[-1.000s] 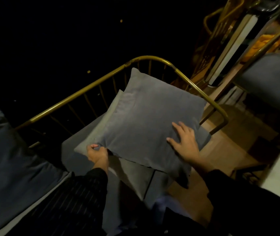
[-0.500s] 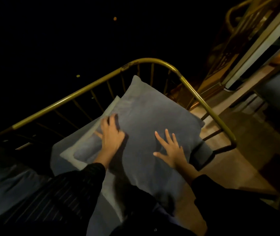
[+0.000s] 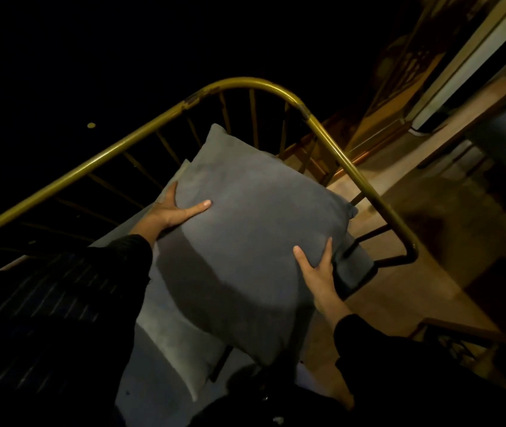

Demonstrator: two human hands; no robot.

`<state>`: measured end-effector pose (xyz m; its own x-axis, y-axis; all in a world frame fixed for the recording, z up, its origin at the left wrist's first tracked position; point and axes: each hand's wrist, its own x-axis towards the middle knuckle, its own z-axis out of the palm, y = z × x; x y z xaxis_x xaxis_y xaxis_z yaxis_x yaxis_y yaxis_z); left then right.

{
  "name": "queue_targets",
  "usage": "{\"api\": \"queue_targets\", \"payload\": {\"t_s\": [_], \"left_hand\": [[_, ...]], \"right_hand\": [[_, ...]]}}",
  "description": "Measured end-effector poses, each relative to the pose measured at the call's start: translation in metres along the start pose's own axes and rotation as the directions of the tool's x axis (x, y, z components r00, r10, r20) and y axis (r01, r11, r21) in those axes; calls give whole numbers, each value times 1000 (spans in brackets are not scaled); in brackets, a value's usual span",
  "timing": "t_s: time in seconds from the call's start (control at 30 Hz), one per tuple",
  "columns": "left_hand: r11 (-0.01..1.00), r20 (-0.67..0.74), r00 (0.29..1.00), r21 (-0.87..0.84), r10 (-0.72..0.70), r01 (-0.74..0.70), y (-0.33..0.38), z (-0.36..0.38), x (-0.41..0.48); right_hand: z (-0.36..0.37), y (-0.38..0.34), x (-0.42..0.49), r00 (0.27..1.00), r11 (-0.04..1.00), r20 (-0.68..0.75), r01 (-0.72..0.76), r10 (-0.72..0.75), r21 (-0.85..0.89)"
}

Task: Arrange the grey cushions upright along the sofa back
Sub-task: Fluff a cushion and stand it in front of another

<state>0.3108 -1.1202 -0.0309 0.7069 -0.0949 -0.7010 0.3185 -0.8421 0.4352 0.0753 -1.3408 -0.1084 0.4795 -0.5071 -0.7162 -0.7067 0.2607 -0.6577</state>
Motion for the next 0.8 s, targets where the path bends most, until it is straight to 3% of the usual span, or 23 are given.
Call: {"api": "queue_targets", "payload": {"t_s": [0.13, 0.27, 0.43, 0.6, 0.8], "left_hand": [[997, -96, 994, -60, -58, 52, 3, -4, -7], [989, -230, 973, -138, 16, -49, 0, -11, -42], [964, -435, 896, -189, 87, -185, -37, -38, -110], [894, -587, 809, -378, -30, -241, -113, -75, -182], [727, -659, 691, -625, -296, -285, -258, -80, -271]], "right_hand": [[0, -7, -4, 1000, 975, 2, 26, -27, 223], [4, -18, -27, 988, 955, 0, 148, -153, 255], [14, -38, -78, 913, 890, -24, 403, -407, 215], [56, -78, -121, 793, 802, 124, 582, -596, 133], [160, -73, -186, 641, 726, 439, 687, -630, 37]]}}
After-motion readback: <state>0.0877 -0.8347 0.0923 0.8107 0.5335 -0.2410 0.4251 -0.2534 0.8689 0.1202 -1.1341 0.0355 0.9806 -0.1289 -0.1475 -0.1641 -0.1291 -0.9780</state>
